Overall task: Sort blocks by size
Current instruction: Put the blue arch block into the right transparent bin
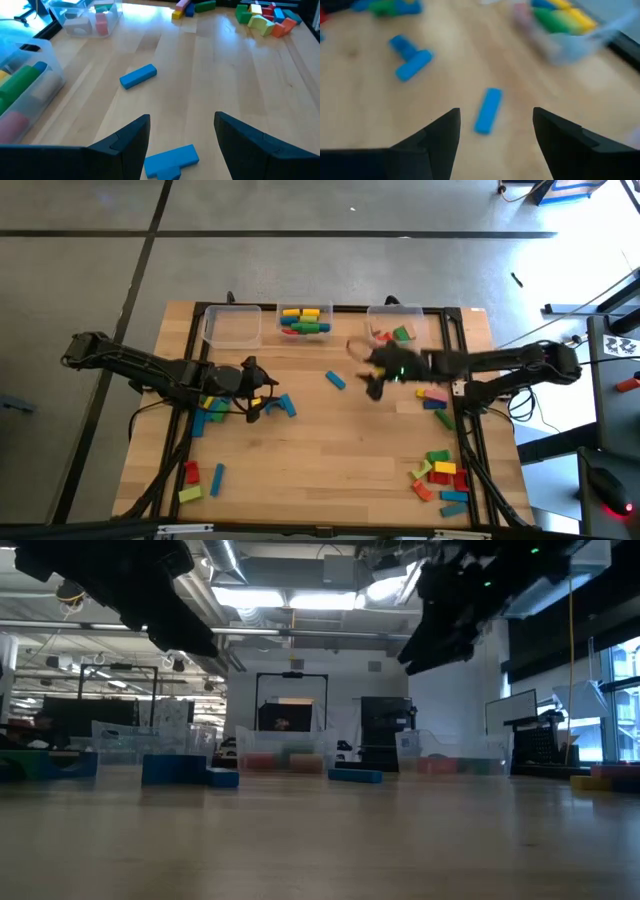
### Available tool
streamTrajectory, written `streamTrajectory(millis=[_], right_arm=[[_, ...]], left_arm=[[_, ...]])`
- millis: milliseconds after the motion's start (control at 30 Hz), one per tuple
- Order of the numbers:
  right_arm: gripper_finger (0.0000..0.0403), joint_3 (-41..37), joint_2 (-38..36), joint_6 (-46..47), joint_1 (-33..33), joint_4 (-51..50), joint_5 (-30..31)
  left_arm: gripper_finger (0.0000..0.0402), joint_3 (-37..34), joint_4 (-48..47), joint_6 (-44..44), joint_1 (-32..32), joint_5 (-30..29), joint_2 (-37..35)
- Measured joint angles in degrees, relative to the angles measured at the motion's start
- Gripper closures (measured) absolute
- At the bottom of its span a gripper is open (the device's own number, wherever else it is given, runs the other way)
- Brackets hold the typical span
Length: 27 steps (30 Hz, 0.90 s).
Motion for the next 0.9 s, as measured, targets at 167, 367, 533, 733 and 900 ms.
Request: streamTrajectory(millis=[167, 367, 533, 733, 900], right_arm=[[0.0155, -2.9, 2.7, -0.1, 10.5, 4.7, 5.5], [0.0155, -6.9, 6.5, -0.2, 16.9, 9.6, 10.4], [0.0155, -9.6, 9.8, -0.2, 18.0, 16.3, 13.0], [0.0155, -10.4, 13.0, -1.9, 17.9, 20.5, 13.1], [0.0155, -10.3, 13.3, -3.4, 17.9, 21.9, 13.0]], left_arm=[[0.0185, 0.0, -0.4, -3.0, 0.8, 0.0, 0.0], [0.0185, 0.0, -1.0, -1.9, 2.0, 0.5, 0.3], [0.0185, 0.0, -3.9, -3.5, 2.0, 1.0, 4.4], [0.0185, 0.0, -8.4, -10.5, 1.7, 1.0, 12.8], [0.0185, 0.0, -8.5, -12.3, 1.7, 3.5, 18.0]])
